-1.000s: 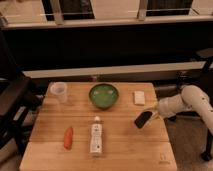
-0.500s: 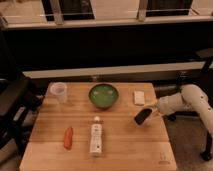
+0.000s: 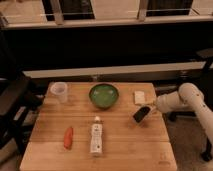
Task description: Place the eraser on the white sponge
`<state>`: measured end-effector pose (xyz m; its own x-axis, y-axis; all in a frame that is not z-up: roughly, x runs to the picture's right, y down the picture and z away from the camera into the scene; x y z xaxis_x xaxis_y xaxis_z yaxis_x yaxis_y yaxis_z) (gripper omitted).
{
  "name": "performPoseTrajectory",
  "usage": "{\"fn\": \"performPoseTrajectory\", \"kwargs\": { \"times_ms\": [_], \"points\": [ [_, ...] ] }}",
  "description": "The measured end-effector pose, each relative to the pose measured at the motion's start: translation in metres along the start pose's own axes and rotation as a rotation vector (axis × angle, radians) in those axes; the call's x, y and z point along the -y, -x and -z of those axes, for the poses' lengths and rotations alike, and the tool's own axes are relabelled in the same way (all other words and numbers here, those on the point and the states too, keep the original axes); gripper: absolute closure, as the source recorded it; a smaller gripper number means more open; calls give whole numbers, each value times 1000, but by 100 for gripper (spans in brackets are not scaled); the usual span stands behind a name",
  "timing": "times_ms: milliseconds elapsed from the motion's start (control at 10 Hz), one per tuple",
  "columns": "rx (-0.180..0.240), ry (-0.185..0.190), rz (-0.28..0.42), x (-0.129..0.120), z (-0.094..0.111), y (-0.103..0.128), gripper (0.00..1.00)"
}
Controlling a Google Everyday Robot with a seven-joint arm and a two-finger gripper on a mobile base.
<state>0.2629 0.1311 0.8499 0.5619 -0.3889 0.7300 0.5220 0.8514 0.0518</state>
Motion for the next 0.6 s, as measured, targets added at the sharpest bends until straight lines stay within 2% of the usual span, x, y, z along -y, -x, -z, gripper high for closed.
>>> {"fn": "performPoseTrajectory", "kwargs": {
  "times_ms": [100, 300, 500, 600],
  "points": [
    [-6, 1, 5, 0, 0, 0, 81],
    [-76, 31, 84, 20, 6, 1, 81],
    [-163, 36, 150, 46, 27, -3, 81],
    [-226, 29, 188, 63, 43, -7, 81]
  ]
}}
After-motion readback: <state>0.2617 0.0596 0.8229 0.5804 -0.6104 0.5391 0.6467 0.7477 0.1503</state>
